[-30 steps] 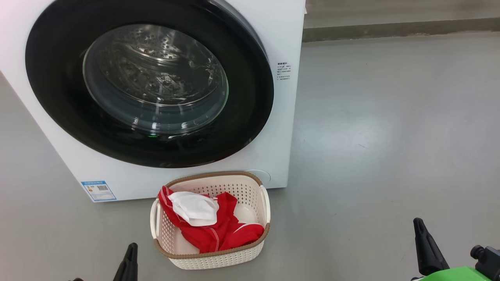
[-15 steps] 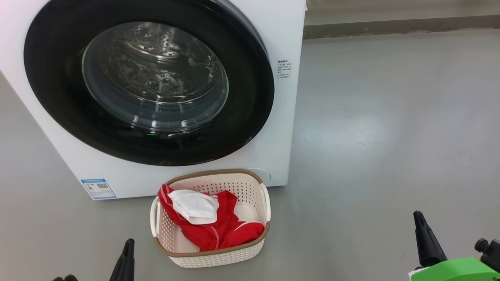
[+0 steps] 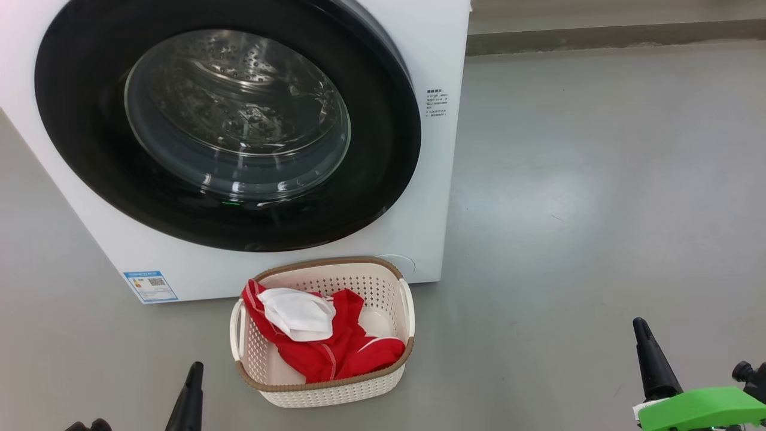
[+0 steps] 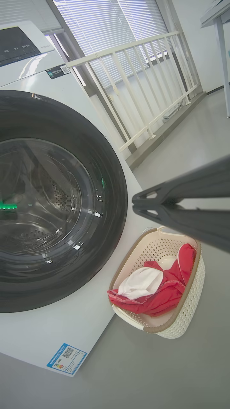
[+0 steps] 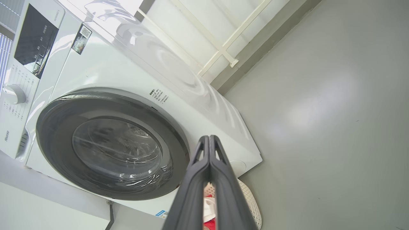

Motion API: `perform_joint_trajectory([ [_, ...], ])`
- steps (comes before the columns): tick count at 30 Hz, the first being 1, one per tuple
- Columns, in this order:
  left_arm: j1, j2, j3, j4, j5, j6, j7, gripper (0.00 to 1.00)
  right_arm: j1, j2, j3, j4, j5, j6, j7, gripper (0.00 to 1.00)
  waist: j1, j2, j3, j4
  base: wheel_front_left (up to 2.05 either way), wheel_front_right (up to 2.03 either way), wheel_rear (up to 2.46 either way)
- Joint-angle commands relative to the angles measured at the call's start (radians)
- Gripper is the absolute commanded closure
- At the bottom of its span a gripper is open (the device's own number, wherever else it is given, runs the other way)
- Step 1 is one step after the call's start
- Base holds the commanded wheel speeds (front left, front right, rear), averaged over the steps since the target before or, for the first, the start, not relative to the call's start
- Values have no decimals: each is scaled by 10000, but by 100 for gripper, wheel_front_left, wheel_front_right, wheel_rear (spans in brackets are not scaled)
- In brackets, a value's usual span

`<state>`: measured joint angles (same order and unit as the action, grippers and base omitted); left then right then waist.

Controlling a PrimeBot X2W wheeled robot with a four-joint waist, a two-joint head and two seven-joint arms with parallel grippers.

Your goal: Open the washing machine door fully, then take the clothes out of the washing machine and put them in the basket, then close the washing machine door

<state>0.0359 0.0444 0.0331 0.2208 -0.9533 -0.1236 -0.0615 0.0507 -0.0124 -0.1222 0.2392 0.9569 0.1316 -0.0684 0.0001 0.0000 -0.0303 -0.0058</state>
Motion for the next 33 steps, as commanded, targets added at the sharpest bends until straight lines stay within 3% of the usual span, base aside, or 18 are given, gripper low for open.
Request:
perform_joint_trajectory([
  [1,-474,51,267,-191,-398,-39,127,100,-499,-194,52,-222,487,-4,119,100,0,0,13,3,0,0,0],
  [33,-1021,55,579,55,-3875,-57,1049,100,-1114,-298,70,-65,3898,-7,1079,100,0,0,195,34,0,0,0],
])
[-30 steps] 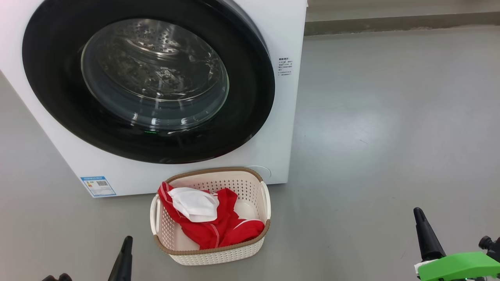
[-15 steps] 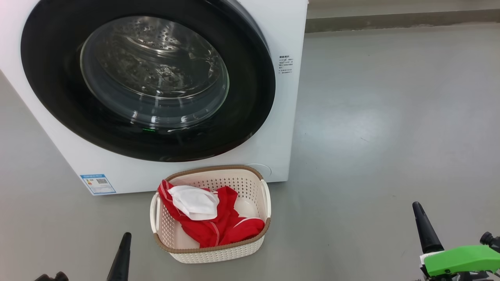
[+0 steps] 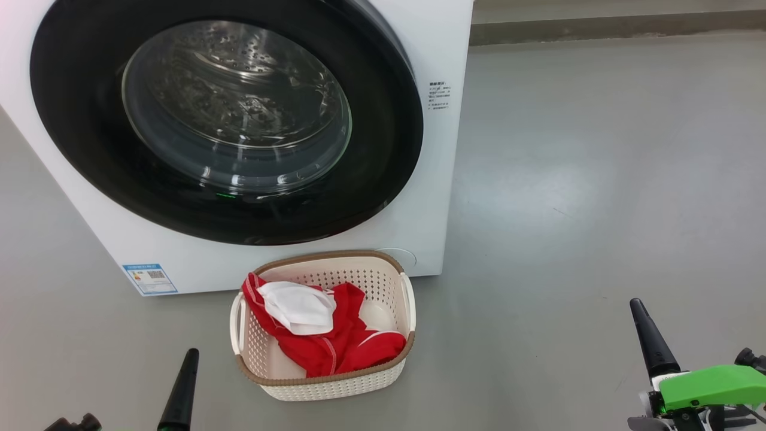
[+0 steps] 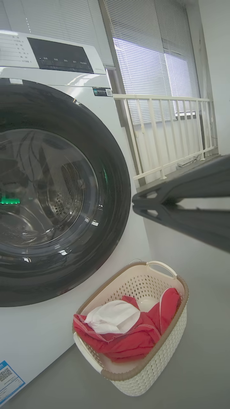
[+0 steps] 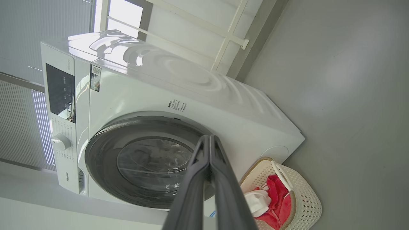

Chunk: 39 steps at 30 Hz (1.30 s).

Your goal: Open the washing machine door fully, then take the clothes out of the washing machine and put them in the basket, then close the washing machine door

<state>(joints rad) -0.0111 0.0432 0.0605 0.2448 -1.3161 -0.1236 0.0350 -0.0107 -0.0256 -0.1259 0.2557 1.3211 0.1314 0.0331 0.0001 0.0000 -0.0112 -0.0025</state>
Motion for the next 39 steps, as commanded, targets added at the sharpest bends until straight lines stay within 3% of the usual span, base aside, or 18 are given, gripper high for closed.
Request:
perform_joint_trajectory([
  [1,-568,67,315,-177,-356,-58,113,100,-520,-169,107,-225,364,-5,95,100,0,0,10,2,0,0,0],
  [25,-961,70,539,-1,-2854,-71,775,100,-962,-244,120,-112,2815,-7,785,100,0,0,140,24,0,0,0],
  [39,-970,70,542,3,-2918,-71,789,100,-972,-246,121,-109,2875,-7,802,100,0,0,143,25,0,0,0],
])
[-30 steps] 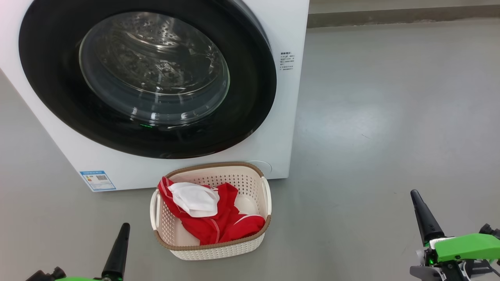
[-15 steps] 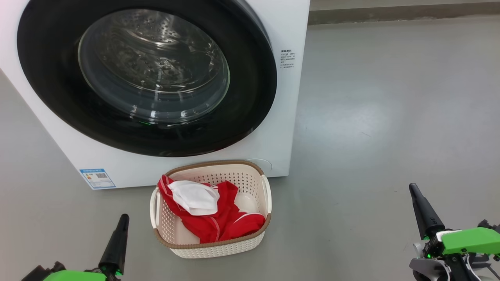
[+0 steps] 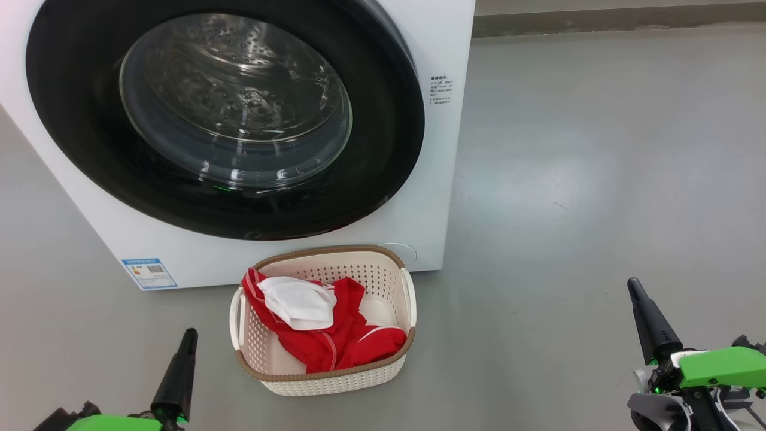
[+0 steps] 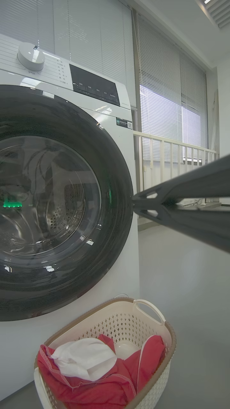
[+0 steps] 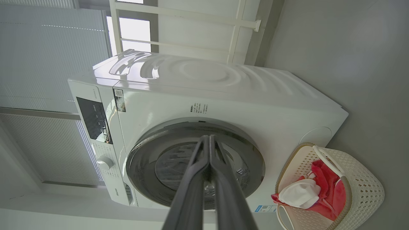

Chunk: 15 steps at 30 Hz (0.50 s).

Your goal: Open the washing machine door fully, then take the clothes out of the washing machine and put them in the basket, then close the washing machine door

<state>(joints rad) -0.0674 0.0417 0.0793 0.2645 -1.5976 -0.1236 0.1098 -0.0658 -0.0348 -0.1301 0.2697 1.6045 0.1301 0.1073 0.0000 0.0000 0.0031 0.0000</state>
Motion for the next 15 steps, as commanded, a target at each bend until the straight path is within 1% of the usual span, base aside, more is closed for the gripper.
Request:
perform_joint_trajectory([
  [1,-406,85,353,-194,-103,-71,41,100,-421,-154,163,-249,41,6,60,100,0,0,0,0,0,0,0],
  [15,-406,85,351,-195,-105,-71,39,100,-421,-154,163,-249,42,6,59,100,0,0,0,0,0,0,0],
])
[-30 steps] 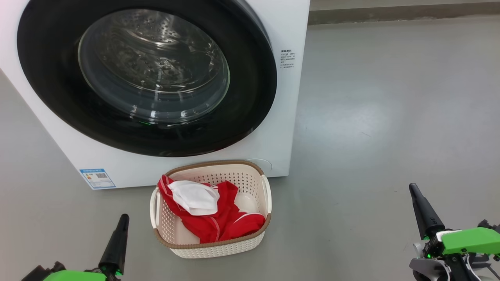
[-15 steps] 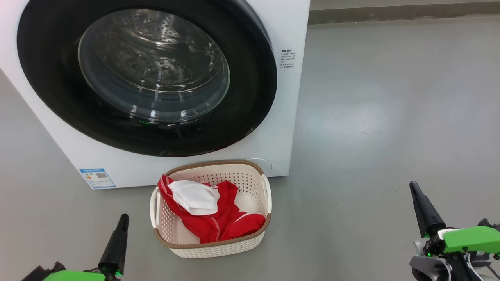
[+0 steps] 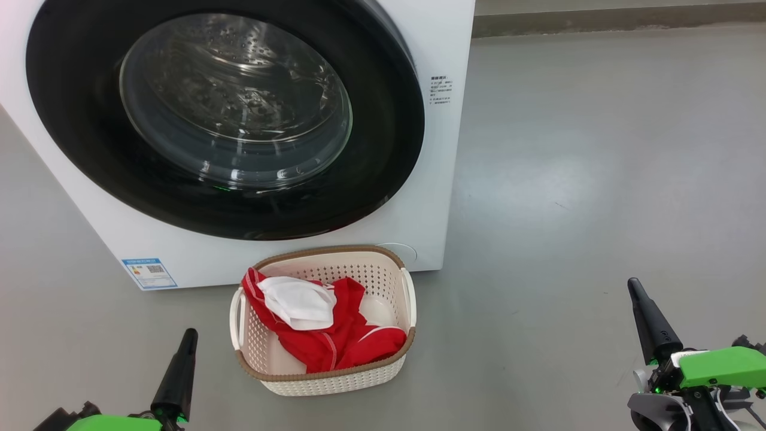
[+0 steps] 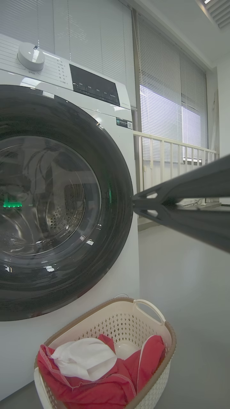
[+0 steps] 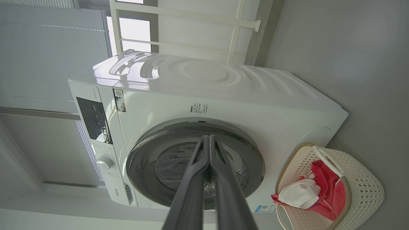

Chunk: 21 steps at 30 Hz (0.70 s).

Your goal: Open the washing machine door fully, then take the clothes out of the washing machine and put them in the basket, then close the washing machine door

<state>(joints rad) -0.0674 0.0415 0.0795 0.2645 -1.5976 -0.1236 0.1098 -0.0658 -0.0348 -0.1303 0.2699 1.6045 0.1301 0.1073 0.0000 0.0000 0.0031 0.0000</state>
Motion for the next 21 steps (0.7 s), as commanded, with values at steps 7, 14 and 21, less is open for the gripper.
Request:
perform_joint_trajectory([
  [7,-406,87,349,-195,-106,-71,39,100,-421,-154,165,-251,42,6,59,100,0,0,0,0,0,0,0],
  [14,-406,87,348,-195,-107,-71,38,100,-421,-154,165,-251,42,6,59,100,0,0,0,0,0,0,0],
  [21,-406,87,347,-195,-107,-71,38,100,-421,-154,166,-251,42,6,59,100,0,0,0,0,0,0,0],
])
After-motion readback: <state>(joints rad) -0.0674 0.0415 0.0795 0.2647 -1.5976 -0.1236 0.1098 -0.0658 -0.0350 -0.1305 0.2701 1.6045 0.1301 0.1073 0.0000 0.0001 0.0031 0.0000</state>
